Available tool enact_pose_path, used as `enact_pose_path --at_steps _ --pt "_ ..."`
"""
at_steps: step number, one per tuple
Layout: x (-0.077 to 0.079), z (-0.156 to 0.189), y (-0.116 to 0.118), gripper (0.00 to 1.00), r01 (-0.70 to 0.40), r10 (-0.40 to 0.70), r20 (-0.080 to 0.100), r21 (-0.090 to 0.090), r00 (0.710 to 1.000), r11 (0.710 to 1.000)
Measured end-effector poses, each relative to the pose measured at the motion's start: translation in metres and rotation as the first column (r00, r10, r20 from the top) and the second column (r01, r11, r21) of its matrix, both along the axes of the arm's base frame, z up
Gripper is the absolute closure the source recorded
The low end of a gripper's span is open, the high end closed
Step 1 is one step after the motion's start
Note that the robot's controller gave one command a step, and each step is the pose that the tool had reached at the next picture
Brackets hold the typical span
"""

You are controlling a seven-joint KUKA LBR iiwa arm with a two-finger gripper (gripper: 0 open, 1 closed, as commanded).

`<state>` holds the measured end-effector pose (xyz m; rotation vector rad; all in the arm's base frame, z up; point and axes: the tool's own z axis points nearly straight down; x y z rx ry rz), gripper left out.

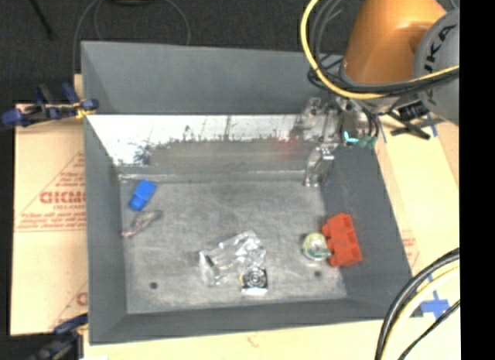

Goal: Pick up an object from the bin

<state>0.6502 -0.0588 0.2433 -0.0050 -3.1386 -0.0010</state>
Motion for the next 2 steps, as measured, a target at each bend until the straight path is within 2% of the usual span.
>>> enact_pose_path --at_steps 1,2 --pt "-0.056 -0.153 -0.025 0.0 0.081 -0.081 -0.002 0.002 0.997 0.997" --pt "-0.107 -0.168 -0.014 0.0 0.21 -0.21 0.026 0.004 0.977 0.978"
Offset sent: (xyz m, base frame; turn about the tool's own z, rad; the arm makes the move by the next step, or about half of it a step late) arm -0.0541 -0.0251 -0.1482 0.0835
